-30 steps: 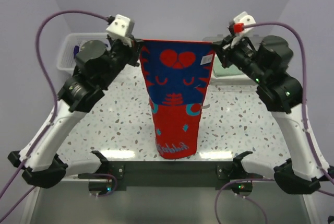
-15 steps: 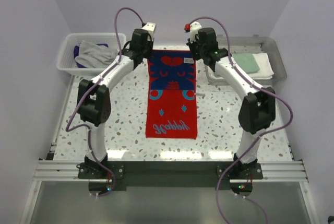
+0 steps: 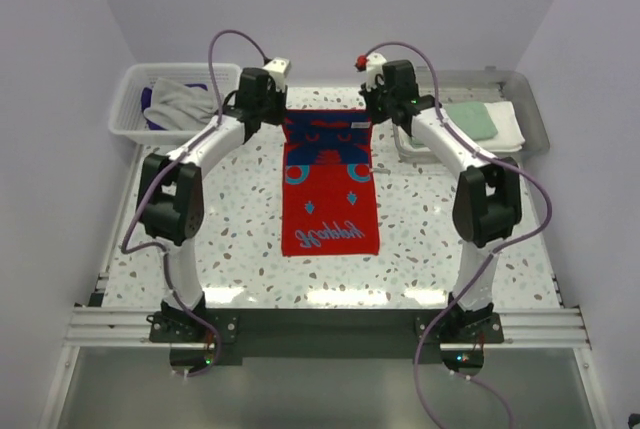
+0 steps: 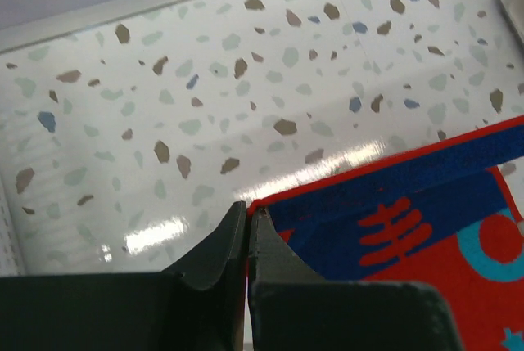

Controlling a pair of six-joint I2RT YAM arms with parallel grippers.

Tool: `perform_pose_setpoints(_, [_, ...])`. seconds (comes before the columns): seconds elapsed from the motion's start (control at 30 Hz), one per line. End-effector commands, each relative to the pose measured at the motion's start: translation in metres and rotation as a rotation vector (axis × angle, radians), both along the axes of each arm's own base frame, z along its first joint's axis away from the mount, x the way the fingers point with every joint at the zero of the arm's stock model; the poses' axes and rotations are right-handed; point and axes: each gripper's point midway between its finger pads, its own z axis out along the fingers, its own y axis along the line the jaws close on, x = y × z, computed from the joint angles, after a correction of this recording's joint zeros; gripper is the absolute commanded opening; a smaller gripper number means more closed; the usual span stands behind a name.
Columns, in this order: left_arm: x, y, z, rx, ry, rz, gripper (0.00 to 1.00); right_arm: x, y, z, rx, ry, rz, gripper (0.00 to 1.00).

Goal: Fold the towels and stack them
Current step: Flatten out the crumpled towel, then fold the towel

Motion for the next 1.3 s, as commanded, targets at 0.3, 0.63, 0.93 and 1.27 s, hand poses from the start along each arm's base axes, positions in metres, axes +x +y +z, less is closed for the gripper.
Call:
perform_pose_setpoints(0.3, [-0.119, 0.031, 0.001, -0.062, 0.187, -0.003, 0.0, -0.116, -0.039, 0.0, 0.039, 0.267, -0.078, 0.0])
perform_pose_setpoints(0.63, [-0.217, 0.027, -0.049, -0.11, 0.414, -0.012, 0.0, -0.191, -0.049, -0.039, 0.113, 0.477, -0.173, 0.0])
perform_pose_setpoints(0.93, [-0.248, 0.013, -0.05, -0.108, 0.442, -0.026, 0.0, -0.223, -0.051, -0.051, 0.137, 0.55, -0.183, 0.0])
perform_pose_setpoints(1.27, [-0.262, 0.023, -0.035, -0.074, 0.426, -0.014, 0.0, -0.241, -0.056, -0.029, 0.136, 0.536, -0.17, 0.0])
